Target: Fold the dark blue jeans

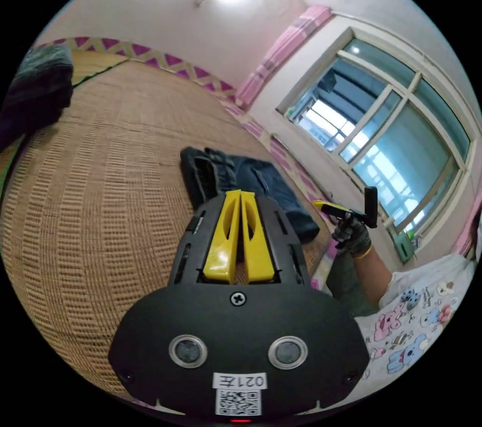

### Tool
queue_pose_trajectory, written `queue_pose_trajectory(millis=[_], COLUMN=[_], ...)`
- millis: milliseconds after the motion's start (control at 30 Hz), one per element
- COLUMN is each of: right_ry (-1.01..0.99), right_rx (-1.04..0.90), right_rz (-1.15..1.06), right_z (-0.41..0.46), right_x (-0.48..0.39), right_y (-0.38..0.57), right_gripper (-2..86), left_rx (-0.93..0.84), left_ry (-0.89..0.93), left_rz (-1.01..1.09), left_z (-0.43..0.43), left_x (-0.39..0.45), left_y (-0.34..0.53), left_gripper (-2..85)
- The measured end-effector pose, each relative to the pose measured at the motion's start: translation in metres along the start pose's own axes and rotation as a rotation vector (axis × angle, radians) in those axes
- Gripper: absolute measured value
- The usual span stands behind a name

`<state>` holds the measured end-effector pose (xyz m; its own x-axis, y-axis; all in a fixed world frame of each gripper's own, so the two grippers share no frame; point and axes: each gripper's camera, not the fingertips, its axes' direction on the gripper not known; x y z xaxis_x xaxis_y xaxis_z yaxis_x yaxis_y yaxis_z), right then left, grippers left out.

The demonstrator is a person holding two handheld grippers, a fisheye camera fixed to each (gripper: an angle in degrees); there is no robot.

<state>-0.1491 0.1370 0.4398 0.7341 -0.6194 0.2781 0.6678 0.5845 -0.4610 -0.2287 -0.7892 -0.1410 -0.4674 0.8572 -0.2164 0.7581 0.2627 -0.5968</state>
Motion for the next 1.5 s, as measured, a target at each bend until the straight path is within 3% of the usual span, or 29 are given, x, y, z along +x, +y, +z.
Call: queue_pose_trajectory(millis=[100,167,267,433,567,700,933,1000,1067,1200,1333,1500], right_ry=[-0.172,-0.353,-0.519,-0.536,-0.6,-0.56,-0.373,-0.295,-0.075,0.038,-0.044,-0.199], right_rx=[-0.046,-0.132,-0.247,-0.307,-0.276,-0.182,-0.035,-0.018,-0.094,-0.052,0.025,-0.023], right_rz=[0.134,0.221,0.254,0.269,0.229,0.198,0.247,0.287,0.344,0.221,-0.006,-0.21], right_z=[0.026,0.061,0.104,0.13,0.118,0.089,0.06,0.07,0.094,0.094,0.084,0.107], right_x=[0.07,0.118,0.143,0.153,0.158,0.169,0.229,0.243,0.251,0.216,0.123,0.0], right_y=[-0.033,-0.051,-0.063,-0.079,-0.091,-0.128,-0.231,-0.241,-0.238,-0.216,-0.177,-0.141], right_gripper=[11.3,12.6,11.4,7.5,6.2,6.0,7.3,8.7,10.2,9.6,8.9,10.6], left_rx=[-0.129,-0.184,-0.244,-0.335,-0.307,-0.272,-0.258,-0.272,-0.279,-0.231,-0.201,-0.159], left_ry=[0.018,0.083,0.153,0.127,0.187,0.184,0.085,-0.014,-0.1,-0.098,-0.078,-0.139], left_rz=[-0.115,-0.159,-0.17,-0.188,-0.171,-0.043,0.028,0.013,0.006,0.145,0.239,0.239], left_z=[0.019,0.029,0.037,0.048,0.036,0.042,0.13,0.149,0.155,0.113,0.042,-0.041], left_x=[-0.032,-0.046,-0.052,-0.047,-0.029,0.007,0.04,0.035,0.028,0.038,0.061,0.073], left_y=[-0.021,-0.028,-0.041,-0.059,-0.081,-0.145,-0.271,-0.279,-0.271,-0.223,-0.153,-0.076], left_gripper=[12.7,13.7,13.5,6.7,4.9,4.8,5.2,4.3,2.1,-0.5,-0.7,-0.5])
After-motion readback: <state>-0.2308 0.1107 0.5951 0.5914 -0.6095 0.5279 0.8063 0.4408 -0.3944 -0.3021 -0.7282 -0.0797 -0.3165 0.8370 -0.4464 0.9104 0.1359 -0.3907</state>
